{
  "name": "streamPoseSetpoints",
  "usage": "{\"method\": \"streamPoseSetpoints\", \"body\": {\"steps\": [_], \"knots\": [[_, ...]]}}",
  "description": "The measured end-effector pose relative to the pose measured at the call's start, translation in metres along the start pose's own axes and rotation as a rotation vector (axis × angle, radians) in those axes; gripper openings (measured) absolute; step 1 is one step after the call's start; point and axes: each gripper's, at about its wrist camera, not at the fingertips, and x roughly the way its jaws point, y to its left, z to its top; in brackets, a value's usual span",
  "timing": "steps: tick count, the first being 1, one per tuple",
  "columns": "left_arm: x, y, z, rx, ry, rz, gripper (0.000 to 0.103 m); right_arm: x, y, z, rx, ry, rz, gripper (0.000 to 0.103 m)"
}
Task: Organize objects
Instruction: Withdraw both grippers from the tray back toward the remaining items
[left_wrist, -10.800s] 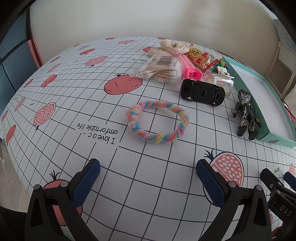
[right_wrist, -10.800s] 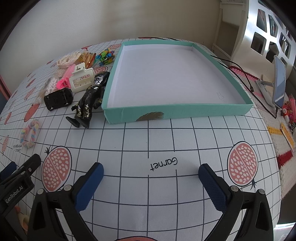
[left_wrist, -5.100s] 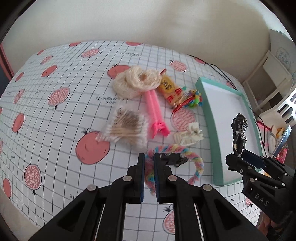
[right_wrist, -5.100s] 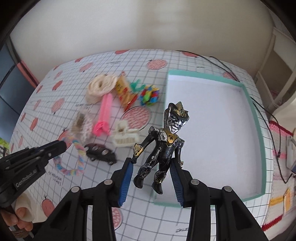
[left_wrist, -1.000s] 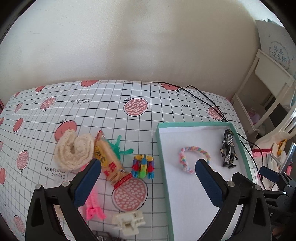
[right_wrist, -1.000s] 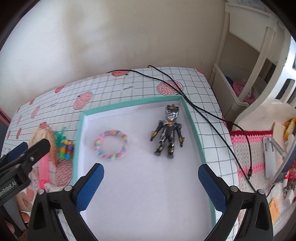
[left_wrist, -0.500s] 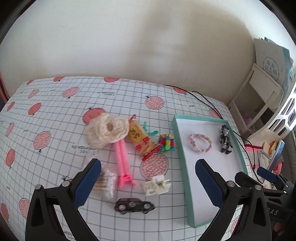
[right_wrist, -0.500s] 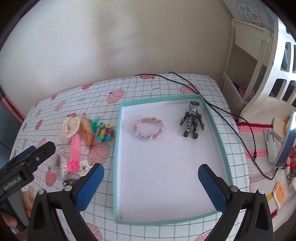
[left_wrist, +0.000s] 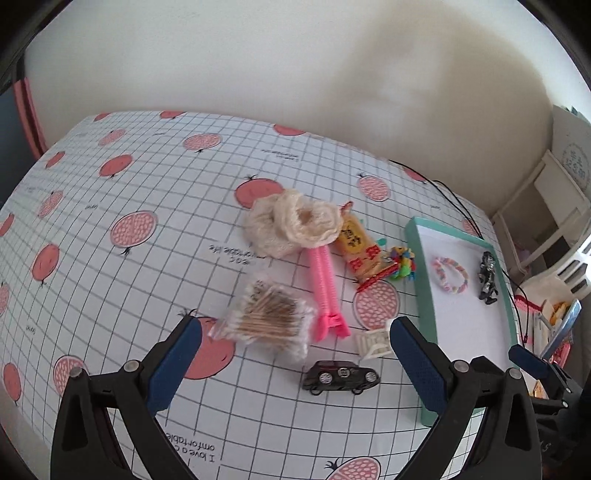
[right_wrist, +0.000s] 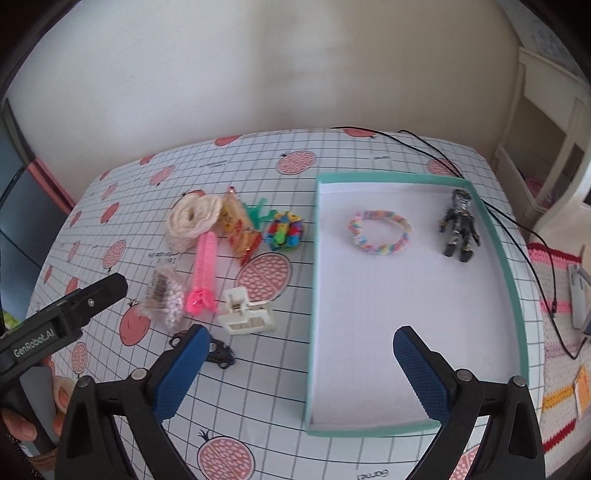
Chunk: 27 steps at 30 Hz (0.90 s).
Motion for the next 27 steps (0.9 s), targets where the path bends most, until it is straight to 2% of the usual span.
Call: {"method": "streamPoseSetpoints", "body": {"steps": [9, 27], "knots": [[0.004, 0.027, 0.003, -0.080, 0.006, 0.033, 0.102, 0.028, 0.032, 0.001, -0.043, 0.042, 0.051, 0.096], [0.048, 0.021, 0.004, -0.007, 0.034, 0.031, 0.101, 0.070, 0.039, 0.003, -0.043, 0.120, 0.055, 0.080]]}}
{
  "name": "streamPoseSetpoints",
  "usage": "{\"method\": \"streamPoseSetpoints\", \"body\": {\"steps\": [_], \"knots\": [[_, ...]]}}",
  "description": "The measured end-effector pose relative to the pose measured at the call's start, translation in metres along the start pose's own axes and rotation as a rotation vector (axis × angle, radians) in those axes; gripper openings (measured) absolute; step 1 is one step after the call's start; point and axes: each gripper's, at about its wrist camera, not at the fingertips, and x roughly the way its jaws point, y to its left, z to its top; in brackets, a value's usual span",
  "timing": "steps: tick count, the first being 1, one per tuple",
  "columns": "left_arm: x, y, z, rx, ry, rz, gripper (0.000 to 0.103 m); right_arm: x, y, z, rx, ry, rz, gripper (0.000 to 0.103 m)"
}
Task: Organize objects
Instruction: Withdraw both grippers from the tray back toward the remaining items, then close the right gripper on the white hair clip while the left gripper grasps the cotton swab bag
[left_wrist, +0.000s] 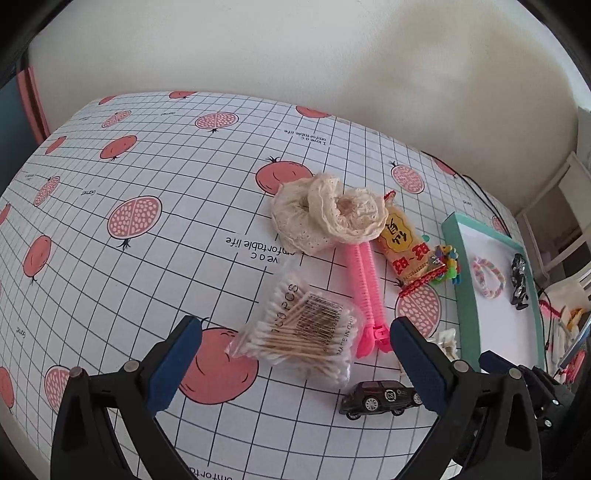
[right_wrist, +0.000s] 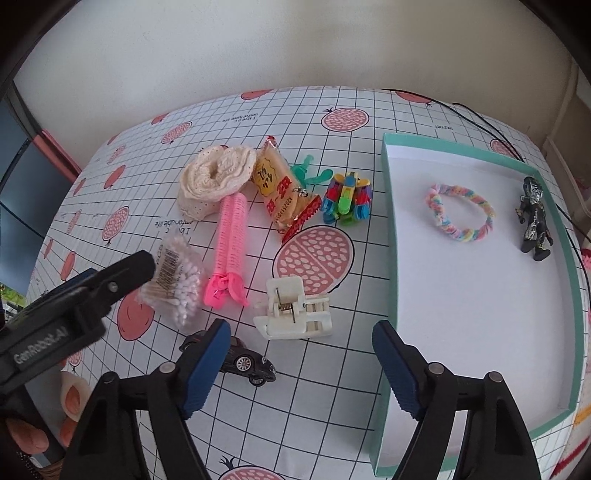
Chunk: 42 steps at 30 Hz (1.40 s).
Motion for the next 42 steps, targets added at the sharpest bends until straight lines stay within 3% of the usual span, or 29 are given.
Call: {"method": "streamPoseSetpoints", "body": {"steps": [21, 24, 28, 31, 35, 42], "knots": [[0.047, -0.002, -0.005, -0.007, 0.073, 0.016, 0.100, 0.038, 0.002, 0.002, 0.007, 0.064, 0.019, 0.070], [0.052, -0.002, -0.004, -0.014, 0.080, 0.007, 0.093, 0.041, 0.001, 0.003, 0.011, 0.061, 0.018, 0.068], [0.055, -0.002, -0.003, -0.014, 0.080, 0.007, 0.091, 0.041, 0.000, 0.004, 0.020, 0.055, 0.021, 0.065], [0.055, 0.000, -0.003, -0.018, 0.079, 0.003, 0.081, 0.041, 0.000, 0.005, 0.016, 0.053, 0.013, 0.057], [0.054, 0.000, -0.003, -0.013, 0.080, 0.005, 0.074, 0.040, -0.002, 0.004, 0.018, 0.047, 0.024, 0.056], [0.053, 0.005, 0.000, -0.030, 0.078, 0.014, 0.072, 0.040, -0.004, 0.004, 0.021, 0.039, 0.031, 0.056]]}}
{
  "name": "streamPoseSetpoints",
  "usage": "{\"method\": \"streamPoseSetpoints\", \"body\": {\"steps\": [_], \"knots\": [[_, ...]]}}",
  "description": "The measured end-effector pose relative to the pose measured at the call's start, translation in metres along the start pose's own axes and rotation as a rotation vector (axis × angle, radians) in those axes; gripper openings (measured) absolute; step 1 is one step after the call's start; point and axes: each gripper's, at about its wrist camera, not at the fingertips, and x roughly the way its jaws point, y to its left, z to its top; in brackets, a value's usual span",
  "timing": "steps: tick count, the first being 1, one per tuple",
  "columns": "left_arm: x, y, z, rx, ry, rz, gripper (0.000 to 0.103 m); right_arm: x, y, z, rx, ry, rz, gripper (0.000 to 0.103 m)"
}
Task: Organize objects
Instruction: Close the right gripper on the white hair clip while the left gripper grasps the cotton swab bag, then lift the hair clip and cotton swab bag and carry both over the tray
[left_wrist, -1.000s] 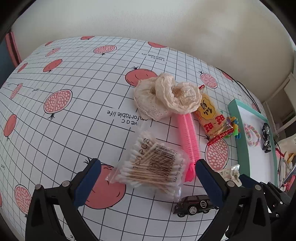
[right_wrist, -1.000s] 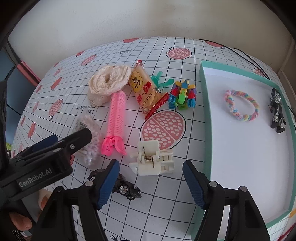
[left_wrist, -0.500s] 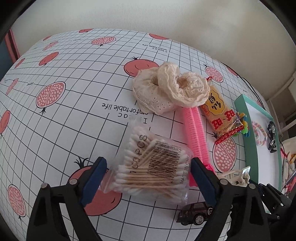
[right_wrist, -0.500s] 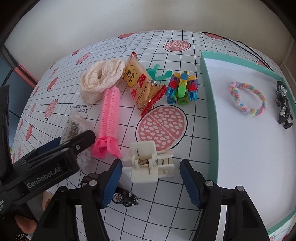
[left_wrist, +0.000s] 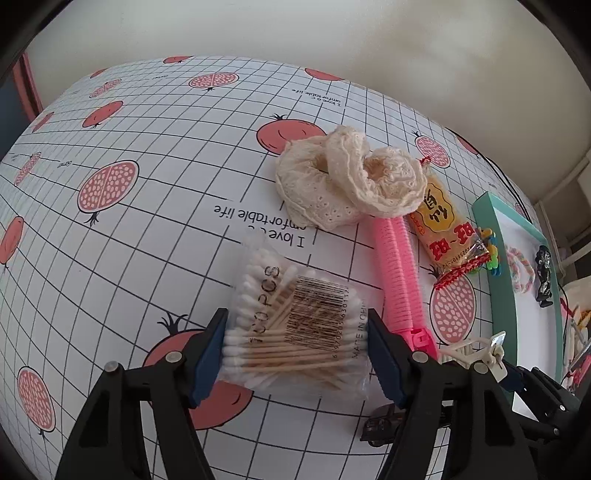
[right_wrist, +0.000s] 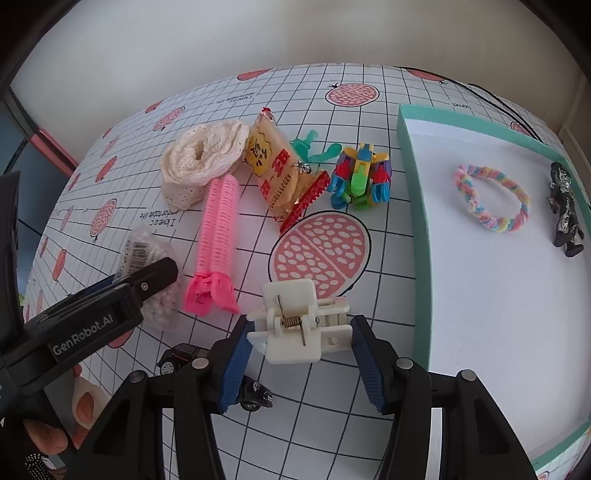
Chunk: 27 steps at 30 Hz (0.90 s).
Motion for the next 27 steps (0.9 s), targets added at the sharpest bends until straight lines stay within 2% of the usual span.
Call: {"method": "streamPoseSetpoints", "body": {"steps": [16, 27], "knots": [[-0.018, 0.012, 0.005, -0.030, -0.047, 0.062, 0.072, -0.005, 0.000, -0.001, 0.029, -0.024, 0.062, 0.056], [-0.044, 0.006, 0.012, -0.030, -0.133, 0.063, 0.072, -0.042, 0.007, -0.002, -0.015, -0.113, 0.059, 0.056]]}}
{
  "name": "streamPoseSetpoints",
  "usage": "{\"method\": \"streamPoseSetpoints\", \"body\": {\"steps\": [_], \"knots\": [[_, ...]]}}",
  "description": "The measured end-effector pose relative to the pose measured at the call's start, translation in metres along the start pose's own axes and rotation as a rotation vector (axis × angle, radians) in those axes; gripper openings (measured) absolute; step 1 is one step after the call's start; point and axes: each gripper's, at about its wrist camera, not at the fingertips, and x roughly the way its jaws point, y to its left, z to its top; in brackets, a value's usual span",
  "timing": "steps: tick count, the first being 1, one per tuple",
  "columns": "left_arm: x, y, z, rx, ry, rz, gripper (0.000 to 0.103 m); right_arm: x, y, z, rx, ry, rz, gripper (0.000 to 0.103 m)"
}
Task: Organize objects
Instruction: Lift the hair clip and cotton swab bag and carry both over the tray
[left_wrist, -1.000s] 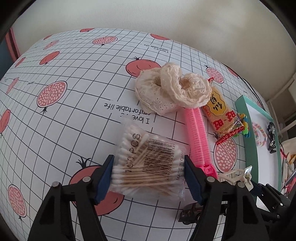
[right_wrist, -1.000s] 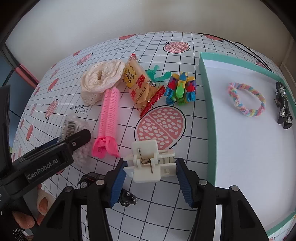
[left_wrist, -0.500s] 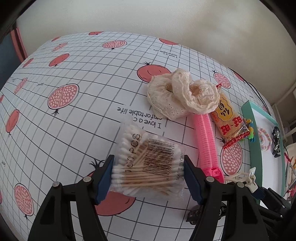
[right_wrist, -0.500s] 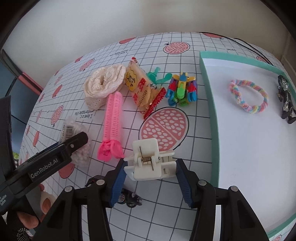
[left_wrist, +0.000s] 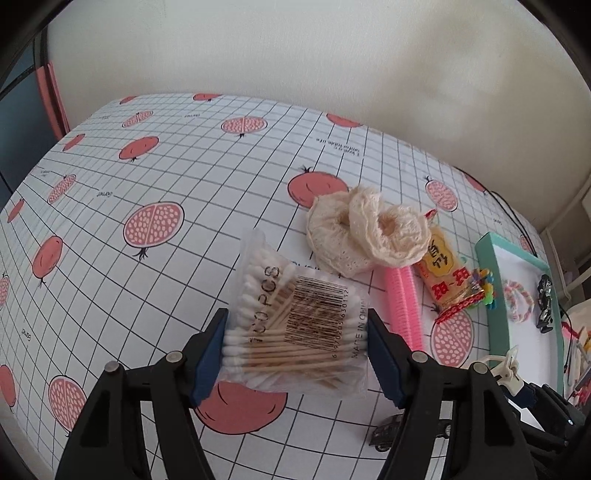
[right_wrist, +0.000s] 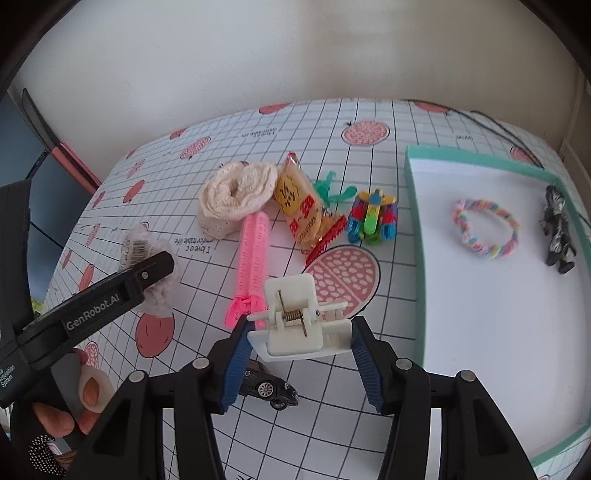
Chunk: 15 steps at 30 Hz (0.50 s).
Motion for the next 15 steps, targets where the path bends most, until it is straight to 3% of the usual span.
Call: {"method": "streamPoseSetpoints", "body": {"steps": [9, 15], "knots": [[-0.022, -0.014, 0.004, 0.023, -0.063, -0.028, 0.072, -0.033, -0.010, 0.002, -0.016, -0.059, -0.043, 0.056], [-0.032, -0.034, 0.003, 0.050, -0.090, -0.053, 0.072, -0.049, -0.039, 0.004, 0.032, -0.082, -0.074, 0.056]]}}
